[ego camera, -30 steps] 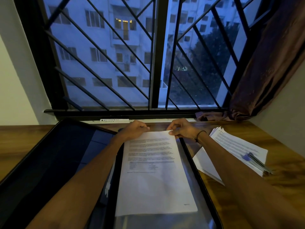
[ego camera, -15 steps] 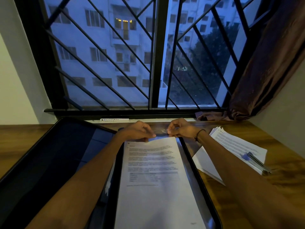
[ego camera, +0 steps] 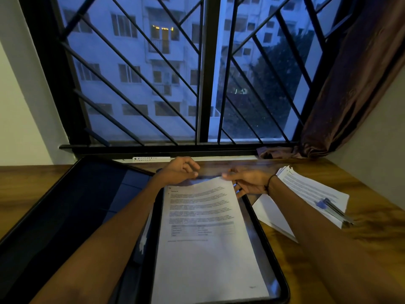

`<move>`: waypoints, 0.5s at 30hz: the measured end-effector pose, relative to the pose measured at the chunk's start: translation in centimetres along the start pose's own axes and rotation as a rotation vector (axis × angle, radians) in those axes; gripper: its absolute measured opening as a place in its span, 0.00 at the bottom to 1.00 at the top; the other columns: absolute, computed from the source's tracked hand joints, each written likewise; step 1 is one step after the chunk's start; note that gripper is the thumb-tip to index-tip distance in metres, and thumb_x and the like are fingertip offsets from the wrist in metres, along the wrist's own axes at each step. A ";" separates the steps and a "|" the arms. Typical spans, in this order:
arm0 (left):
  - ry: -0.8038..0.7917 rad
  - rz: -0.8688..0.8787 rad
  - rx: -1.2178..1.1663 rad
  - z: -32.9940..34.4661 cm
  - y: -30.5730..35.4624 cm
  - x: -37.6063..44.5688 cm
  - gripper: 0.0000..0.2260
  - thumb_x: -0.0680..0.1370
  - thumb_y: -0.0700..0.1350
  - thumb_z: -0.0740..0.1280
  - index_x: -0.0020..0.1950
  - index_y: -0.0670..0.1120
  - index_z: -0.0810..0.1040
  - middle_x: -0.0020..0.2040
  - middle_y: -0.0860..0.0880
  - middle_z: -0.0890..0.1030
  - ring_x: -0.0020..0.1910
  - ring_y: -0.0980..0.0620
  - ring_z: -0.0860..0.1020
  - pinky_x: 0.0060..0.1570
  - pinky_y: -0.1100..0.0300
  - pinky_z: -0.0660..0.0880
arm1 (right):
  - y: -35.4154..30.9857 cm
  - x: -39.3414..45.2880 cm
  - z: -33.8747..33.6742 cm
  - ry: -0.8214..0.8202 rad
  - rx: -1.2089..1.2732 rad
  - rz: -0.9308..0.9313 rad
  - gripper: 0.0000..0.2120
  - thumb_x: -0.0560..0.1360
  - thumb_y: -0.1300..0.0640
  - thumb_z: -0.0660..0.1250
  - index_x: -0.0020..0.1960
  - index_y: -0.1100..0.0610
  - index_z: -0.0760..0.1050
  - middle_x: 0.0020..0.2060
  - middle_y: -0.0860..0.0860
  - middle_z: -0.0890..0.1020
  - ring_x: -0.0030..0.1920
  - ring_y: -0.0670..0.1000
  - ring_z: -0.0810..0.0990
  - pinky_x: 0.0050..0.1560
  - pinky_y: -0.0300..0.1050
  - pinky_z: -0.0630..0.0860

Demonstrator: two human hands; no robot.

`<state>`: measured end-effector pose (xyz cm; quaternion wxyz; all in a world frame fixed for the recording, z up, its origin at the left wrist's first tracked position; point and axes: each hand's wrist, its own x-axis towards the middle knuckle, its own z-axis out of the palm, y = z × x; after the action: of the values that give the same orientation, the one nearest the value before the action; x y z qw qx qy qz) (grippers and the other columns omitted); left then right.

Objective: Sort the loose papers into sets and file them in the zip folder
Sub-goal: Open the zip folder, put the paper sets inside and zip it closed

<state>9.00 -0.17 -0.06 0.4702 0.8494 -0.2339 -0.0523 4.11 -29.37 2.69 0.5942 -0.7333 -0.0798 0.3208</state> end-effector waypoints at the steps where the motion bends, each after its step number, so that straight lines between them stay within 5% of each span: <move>1: 0.022 0.014 0.006 -0.2 0.1 -0.2 0.09 0.77 0.43 0.76 0.56 0.47 0.82 0.39 0.52 0.85 0.41 0.59 0.82 0.49 0.59 0.77 | -0.1 -0.5 0.3 -0.042 0.058 0.011 0.38 0.73 0.37 0.72 0.72 0.63 0.71 0.54 0.62 0.84 0.49 0.59 0.85 0.49 0.51 0.83; 4: 0.118 0.053 -0.002 -0.9 0.7 -1.3 0.08 0.78 0.46 0.75 0.56 0.49 0.83 0.44 0.49 0.84 0.45 0.56 0.81 0.50 0.60 0.77 | -0.1 -1.4 1.1 -0.229 0.223 0.048 0.49 0.73 0.23 0.55 0.76 0.62 0.67 0.54 0.63 0.83 0.46 0.58 0.85 0.43 0.47 0.83; 7: 0.240 0.066 0.030 -1.5 1.7 -3.3 0.09 0.78 0.54 0.73 0.54 0.50 0.84 0.47 0.51 0.84 0.45 0.57 0.79 0.48 0.60 0.77 | 0.3 -1.5 2.7 -0.256 0.266 0.062 0.55 0.69 0.18 0.43 0.75 0.59 0.71 0.62 0.62 0.81 0.57 0.60 0.83 0.56 0.55 0.80; 9: 0.314 0.034 0.011 -2.1 2.6 -4.9 0.14 0.77 0.62 0.70 0.50 0.52 0.84 0.42 0.50 0.83 0.39 0.57 0.78 0.43 0.58 0.76 | -0.3 -1.8 4.9 -0.210 0.290 0.064 0.55 0.69 0.18 0.40 0.69 0.59 0.78 0.62 0.62 0.82 0.60 0.62 0.82 0.64 0.61 0.75; 11: 0.302 -0.023 -0.034 -2.9 3.8 -6.7 0.21 0.79 0.67 0.63 0.51 0.50 0.83 0.37 0.47 0.81 0.34 0.54 0.78 0.38 0.56 0.74 | -1.3 -2.5 7.3 -0.109 0.293 0.008 0.52 0.72 0.21 0.40 0.60 0.60 0.84 0.57 0.61 0.84 0.56 0.61 0.84 0.58 0.59 0.81; 15: 0.111 -0.193 -0.182 -5.7 5.5 -10.8 0.36 0.76 0.76 0.47 0.68 0.53 0.75 0.44 0.39 0.86 0.35 0.45 0.82 0.37 0.56 0.75 | -3.1 -1.9 10.9 -0.058 0.269 -0.120 0.44 0.78 0.27 0.40 0.51 0.53 0.88 0.51 0.55 0.87 0.51 0.56 0.87 0.54 0.54 0.80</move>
<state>-0.74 6.55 6.20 0.5502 0.8234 -0.1190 -0.0713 -2.67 -20.50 5.32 0.7027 -0.6314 -0.0968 0.3135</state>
